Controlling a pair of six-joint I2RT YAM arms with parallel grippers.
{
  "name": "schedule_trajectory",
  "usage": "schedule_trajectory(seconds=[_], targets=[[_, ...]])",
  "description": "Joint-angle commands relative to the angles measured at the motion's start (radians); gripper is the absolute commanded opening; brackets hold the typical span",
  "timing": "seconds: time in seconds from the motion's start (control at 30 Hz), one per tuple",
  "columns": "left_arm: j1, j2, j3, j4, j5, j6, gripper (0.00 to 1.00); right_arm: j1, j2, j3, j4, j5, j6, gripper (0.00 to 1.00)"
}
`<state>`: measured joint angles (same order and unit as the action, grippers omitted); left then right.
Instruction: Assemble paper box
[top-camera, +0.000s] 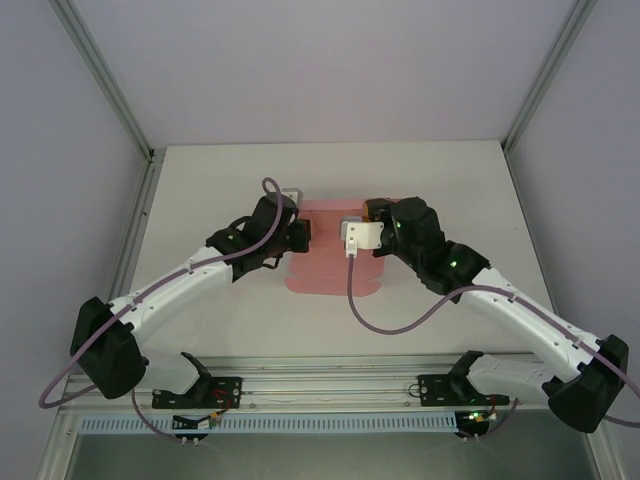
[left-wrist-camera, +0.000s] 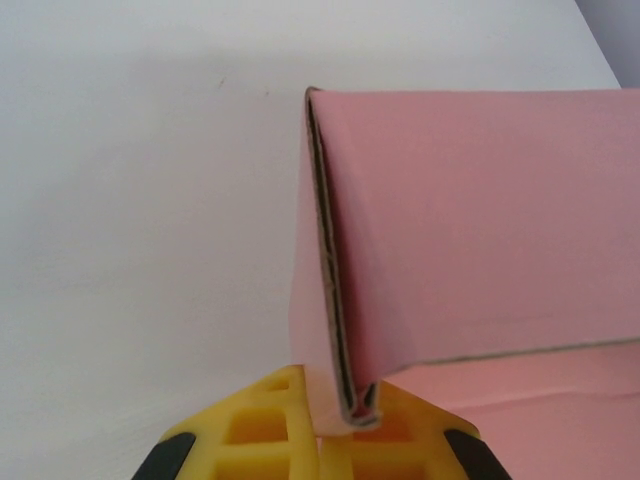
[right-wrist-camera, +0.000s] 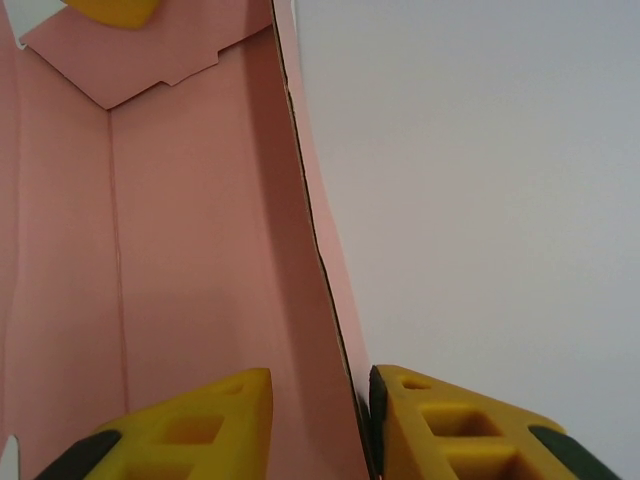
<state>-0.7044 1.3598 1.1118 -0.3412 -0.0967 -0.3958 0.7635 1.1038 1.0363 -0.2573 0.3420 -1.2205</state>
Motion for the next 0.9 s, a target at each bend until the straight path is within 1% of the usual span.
schedule_trajectory(seconds=[0.0,0.13,0.23,0.3,0.33,0.4,0.5,0.57,0.63,0.7,0.77,0.87], targets=[[-0.004,-0.043,0.026,0.007,0.016,0.029,0.0,-0.013,-0.025,0.018,-0.034,0.039,-0.034,0.31],[-0.007,-0.062,0.0,0.009,-0.004,0.068,0.0,-0.019,-0.026,0.013,-0.005,0.076,-0.063,0.29],[-0.007,-0.091,-0.067,0.095,-0.033,0.115,0.0,-0.027,-0.048,0.007,0.003,0.082,-0.058,0.29],[-0.007,-0.107,-0.12,0.174,-0.052,0.155,0.0,-0.038,-0.069,0.004,-0.02,0.047,-0.023,0.31],[-0.008,-0.112,-0.144,0.212,-0.052,0.168,0.0,-0.046,-0.082,0.003,-0.052,0.008,-0.002,0.31],[-0.007,-0.117,-0.174,0.272,-0.042,0.187,0.0,-0.056,-0.104,-0.011,-0.062,-0.073,0.027,0.3],[-0.007,-0.101,-0.155,0.262,-0.039,0.184,0.0,-0.059,-0.111,0.008,-0.104,-0.166,0.079,0.29],[-0.007,-0.086,-0.125,0.226,-0.041,0.178,0.0,-0.058,-0.097,0.037,-0.16,-0.194,0.107,0.29],[-0.008,-0.076,-0.101,0.193,-0.038,0.16,0.0,-0.057,-0.076,0.051,-0.189,-0.186,0.108,0.29],[-0.008,-0.078,-0.1,0.195,-0.019,0.151,0.0,-0.059,-0.056,0.051,-0.19,-0.17,0.101,0.29],[-0.009,-0.087,-0.102,0.194,0.0,0.146,0.0,-0.058,-0.046,0.037,-0.153,-0.168,0.084,0.28],[-0.007,-0.086,-0.09,0.172,-0.008,0.135,0.0,-0.058,-0.039,0.029,-0.1,-0.188,0.071,0.26]])
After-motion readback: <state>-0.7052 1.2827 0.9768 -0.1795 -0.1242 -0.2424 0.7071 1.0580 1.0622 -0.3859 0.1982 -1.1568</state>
